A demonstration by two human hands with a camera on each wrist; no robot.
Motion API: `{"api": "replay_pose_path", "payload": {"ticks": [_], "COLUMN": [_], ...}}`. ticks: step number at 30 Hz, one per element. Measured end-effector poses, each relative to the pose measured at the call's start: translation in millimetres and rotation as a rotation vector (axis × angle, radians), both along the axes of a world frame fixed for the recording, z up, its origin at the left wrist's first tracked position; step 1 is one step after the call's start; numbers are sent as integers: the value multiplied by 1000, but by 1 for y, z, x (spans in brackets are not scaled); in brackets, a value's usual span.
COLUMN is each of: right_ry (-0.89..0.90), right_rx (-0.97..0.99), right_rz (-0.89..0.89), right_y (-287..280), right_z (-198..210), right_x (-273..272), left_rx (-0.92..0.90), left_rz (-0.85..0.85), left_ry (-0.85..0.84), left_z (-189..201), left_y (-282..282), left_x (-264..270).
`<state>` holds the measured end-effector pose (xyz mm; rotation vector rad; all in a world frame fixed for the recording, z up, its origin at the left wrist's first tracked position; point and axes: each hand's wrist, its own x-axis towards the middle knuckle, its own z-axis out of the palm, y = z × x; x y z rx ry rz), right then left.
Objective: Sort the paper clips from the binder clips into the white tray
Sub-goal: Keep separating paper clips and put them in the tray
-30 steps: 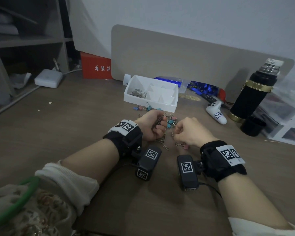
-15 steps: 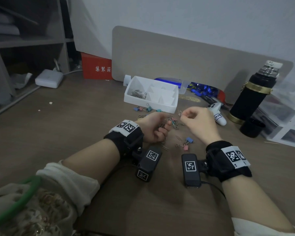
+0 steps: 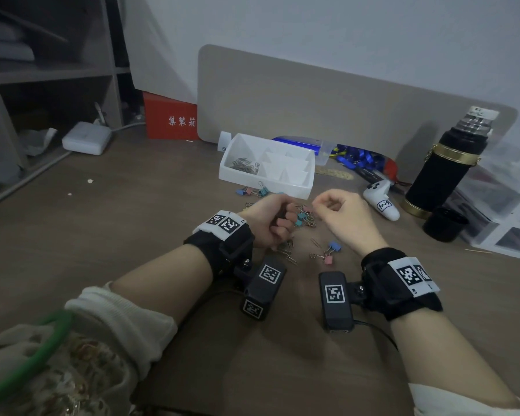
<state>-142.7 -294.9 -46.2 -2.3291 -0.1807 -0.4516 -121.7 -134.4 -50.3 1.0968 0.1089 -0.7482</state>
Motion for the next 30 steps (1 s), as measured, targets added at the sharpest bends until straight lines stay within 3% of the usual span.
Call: {"api": "replay_pose_path", "payload": {"ticks": [4, 8, 12, 30], "right_ry": [369, 537, 505, 310], "right_rx": [-191, -295, -477, -297], "right_rz": [2, 136, 194, 273], "right_y": [-1, 7, 12, 20], "right_z": [-2, -3, -6, -15], "right_x": [-4, -8, -10, -6], "left_rx": [-84, -93, -74, -51], "left_rz": [165, 220, 191, 141], "left_ry": [5, 9, 15, 33], "left_z": [-1, 0, 0, 1], "left_y": [4, 9, 9, 9], "left_x": [8, 10, 9, 8]}}
